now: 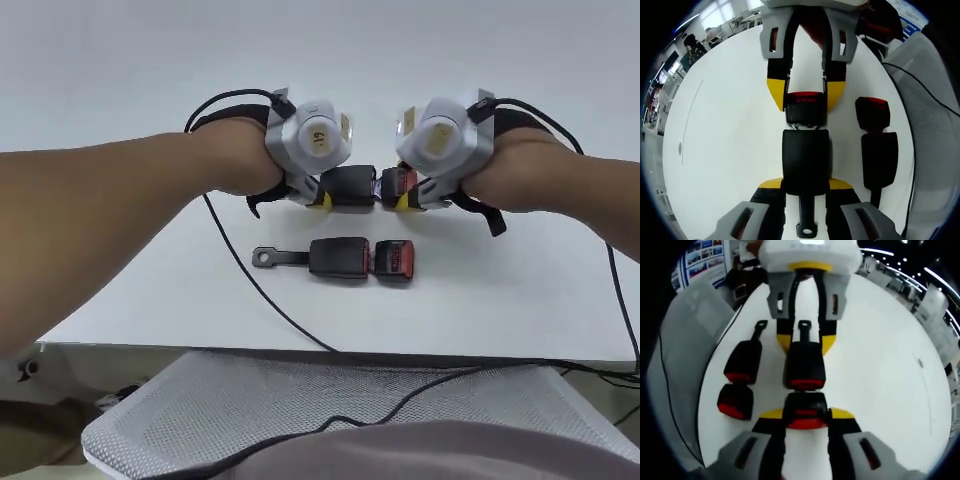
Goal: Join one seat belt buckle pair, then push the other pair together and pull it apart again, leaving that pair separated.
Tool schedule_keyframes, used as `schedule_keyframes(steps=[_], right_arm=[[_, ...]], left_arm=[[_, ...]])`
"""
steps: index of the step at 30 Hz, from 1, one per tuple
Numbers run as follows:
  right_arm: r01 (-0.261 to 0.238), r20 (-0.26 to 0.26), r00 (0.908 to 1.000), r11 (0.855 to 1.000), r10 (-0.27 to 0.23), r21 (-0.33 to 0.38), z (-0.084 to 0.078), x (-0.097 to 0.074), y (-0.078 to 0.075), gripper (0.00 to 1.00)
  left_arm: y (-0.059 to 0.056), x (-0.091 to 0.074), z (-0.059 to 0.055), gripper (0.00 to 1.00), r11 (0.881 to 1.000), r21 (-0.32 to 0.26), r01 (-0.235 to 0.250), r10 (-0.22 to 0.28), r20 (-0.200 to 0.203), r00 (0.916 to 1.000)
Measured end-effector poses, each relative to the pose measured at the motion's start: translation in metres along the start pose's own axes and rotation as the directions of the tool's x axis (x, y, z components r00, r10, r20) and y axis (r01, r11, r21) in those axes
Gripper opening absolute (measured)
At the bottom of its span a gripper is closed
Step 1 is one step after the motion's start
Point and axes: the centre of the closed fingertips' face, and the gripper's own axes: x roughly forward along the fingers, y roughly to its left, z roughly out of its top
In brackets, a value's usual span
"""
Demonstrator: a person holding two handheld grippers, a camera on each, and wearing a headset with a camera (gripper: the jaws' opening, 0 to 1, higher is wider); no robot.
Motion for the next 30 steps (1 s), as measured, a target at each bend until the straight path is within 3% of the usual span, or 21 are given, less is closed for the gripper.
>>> schedule_keyframes(steps=[8, 16, 30], right_arm=[[0.006, -0.027, 0.9996, 1.0, -0.006, -0.006, -0.009, -0.008, -0.001, 0.3], [0.0, 0.009, 1.0, 0.999, -0.001, 0.045, -0.023, -0.013, -0.005, 0.31], [0.057, -0.056, 0.9969, 0.997, -0.054, 0.05, -0.087, -0.049, -0.007, 0.33]], left_arm=[[0.002, 0.0, -0.001, 0.3, 1.0, -0.002, 0.006, -0.006, -0.016, 0.9999], [0.003, 0.0, 0.0, 0.3, 1.0, -0.022, 0.001, -0.001, -0.014, 0.9999], [0.003, -0.001, 0.001, 0.31, 0.999, -0.032, -0.002, 0.001, -0.019, 0.9998]])
